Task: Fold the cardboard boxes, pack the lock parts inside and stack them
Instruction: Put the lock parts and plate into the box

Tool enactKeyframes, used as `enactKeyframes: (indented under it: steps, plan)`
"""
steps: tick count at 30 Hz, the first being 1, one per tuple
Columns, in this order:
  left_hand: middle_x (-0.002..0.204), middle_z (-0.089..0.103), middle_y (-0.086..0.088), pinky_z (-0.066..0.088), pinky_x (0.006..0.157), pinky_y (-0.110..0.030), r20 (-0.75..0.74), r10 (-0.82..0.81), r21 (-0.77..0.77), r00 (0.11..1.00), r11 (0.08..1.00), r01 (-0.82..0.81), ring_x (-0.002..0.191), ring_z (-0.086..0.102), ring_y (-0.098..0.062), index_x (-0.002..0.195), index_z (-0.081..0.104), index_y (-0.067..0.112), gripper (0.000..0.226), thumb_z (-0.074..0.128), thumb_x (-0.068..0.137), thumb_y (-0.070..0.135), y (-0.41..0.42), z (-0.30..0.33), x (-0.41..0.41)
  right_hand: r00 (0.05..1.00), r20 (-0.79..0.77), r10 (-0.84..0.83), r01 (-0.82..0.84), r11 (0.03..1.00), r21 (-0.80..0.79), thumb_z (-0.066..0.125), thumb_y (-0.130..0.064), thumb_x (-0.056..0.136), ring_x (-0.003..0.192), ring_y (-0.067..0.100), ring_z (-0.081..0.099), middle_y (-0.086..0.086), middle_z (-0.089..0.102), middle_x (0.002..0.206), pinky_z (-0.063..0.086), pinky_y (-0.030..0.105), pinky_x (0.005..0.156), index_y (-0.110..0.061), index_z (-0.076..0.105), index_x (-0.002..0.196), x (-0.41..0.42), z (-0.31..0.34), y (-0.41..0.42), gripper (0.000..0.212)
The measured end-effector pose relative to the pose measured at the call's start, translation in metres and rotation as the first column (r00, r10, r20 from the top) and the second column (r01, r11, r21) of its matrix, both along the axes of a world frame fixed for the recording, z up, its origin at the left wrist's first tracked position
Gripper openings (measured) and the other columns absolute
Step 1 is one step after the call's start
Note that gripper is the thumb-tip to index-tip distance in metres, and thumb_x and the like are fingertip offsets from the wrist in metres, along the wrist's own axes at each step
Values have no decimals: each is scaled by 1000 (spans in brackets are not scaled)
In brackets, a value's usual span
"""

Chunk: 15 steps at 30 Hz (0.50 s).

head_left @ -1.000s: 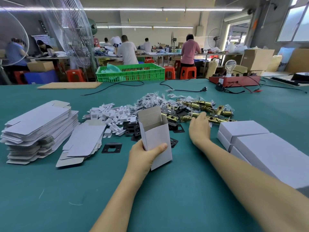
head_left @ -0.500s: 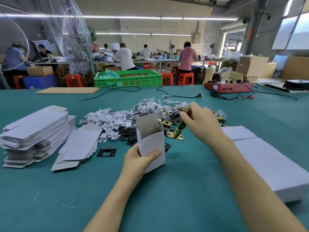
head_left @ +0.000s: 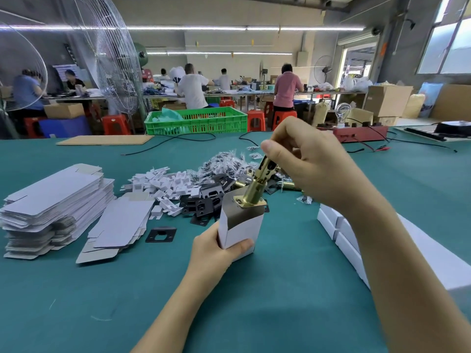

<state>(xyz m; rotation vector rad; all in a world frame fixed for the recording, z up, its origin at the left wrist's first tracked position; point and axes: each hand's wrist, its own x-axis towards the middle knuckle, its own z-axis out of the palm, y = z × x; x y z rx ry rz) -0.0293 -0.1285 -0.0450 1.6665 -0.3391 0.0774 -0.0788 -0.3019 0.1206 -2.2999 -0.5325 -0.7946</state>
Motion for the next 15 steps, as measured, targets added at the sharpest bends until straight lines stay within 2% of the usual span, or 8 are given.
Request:
enactKeyframes:
  steps: [4, 7, 12, 15]
  plan:
    - [87, 72, 23, 49, 63, -8, 10, 3, -9, 1000, 1000, -2, 80, 65, 6, 84, 70, 44, 38, 84, 74, 11, 0, 1, -1, 999, -30, -29, 26, 995, -99, 52, -33, 97, 60, 21, 54, 4, 58, 64, 45, 42, 61, -11, 52, 89, 7, -9, 8, 24]
    - [87, 72, 23, 49, 64, -8, 14, -1, -13, 1000, 1000, 1, 80, 65, 5, 80, 70, 54, 47, 84, 75, 10, -1, 2, -1, 996, -56, -69, 59, 984, -166, 50, -35, 98, 62, 20, 53, 1, 57, 64, 43, 40, 62, -10, 50, 92, 13, -16, 12, 26]
    - [87, 72, 22, 52, 66, -11, 25, 5, -11, 1000, 1000, -4, 80, 65, 2, 83, 69, 54, 38, 83, 69, 22, -3, 4, -3, 997, -46, -67, 55, 975, -216, 49, -34, 99, 61, 17, 46, -3, 49, 63, 31, 32, 58, -10, 46, 92, 16, -22, 21, 25]
    - [87, 72, 22, 53, 66, -13, 15, 30, -15, 999, 999, -29, 80, 66, 2, 83, 70, 42, 31, 85, 72, 17, -3, 2, -2, 999, -14, -41, 38, 981, -191, 50, -31, 99, 62, 20, 47, 2, 53, 65, 31, 33, 59, -8, 46, 92, 15, -23, 26, 24]
